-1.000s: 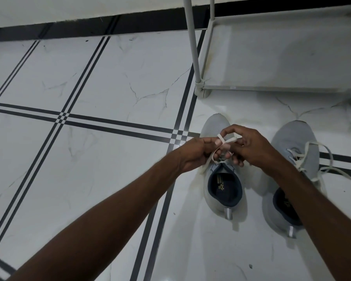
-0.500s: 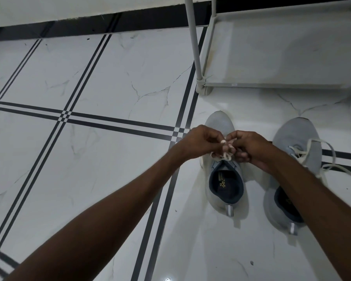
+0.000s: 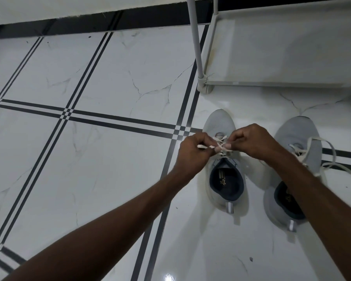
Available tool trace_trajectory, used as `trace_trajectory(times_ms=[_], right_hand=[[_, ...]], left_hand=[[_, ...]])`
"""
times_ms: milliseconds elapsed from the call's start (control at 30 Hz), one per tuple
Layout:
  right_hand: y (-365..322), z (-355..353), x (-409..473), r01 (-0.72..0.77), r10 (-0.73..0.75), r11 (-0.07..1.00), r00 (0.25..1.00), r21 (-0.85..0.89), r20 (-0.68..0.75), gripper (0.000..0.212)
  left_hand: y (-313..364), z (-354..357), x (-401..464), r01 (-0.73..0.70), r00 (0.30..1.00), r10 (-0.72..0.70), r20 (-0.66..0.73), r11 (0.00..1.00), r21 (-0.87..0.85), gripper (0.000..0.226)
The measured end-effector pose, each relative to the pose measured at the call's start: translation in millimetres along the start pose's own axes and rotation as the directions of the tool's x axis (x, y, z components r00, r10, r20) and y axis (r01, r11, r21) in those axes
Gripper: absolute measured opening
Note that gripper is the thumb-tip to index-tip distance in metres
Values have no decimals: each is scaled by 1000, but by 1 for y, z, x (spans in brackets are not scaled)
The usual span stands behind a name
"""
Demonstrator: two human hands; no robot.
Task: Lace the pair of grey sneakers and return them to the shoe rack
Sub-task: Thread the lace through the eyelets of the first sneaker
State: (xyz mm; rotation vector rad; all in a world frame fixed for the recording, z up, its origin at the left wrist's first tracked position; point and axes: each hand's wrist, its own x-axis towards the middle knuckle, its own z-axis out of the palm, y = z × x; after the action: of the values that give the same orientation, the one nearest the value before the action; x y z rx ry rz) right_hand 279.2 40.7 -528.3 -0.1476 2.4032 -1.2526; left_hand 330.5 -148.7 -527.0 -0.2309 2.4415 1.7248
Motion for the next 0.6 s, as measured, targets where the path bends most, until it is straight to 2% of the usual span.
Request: trace_trajectory(times_ms=[100,200,300,367,400,500,600], right_hand=[[12,-4,-2,0,-14,987,996,-159,-85,14],[22,2,-3,-49,22,974,992,-222,-121,23],[33,9,-6,-54,19,932,995,-358,-102,21],[40,8,-6,-14,-22,895,997,-446,-76,17],[41,8,-5,18,-53,866,997,-499,-55,15],[37,4,-1,163,-160,768,985,-620,60,15],[33,-5,1,338,-258,591,939,-732,226,16]], left_hand=[[-7,-14,-3,78,997,-78,-9,997,-17,21],[-14,-18,-11,94,995,-95,4,988,118,20],[-22,-22,-25,71,997,-64,-38,972,225,16],[-24,-27,-30,5,1000,4,-25,939,345,17],[-25,-28,-32,-67,997,73,3,893,444,18],[-27,-28,-36,-271,957,263,124,652,709,18],[-33,-29,-40,-408,904,335,264,498,765,25]])
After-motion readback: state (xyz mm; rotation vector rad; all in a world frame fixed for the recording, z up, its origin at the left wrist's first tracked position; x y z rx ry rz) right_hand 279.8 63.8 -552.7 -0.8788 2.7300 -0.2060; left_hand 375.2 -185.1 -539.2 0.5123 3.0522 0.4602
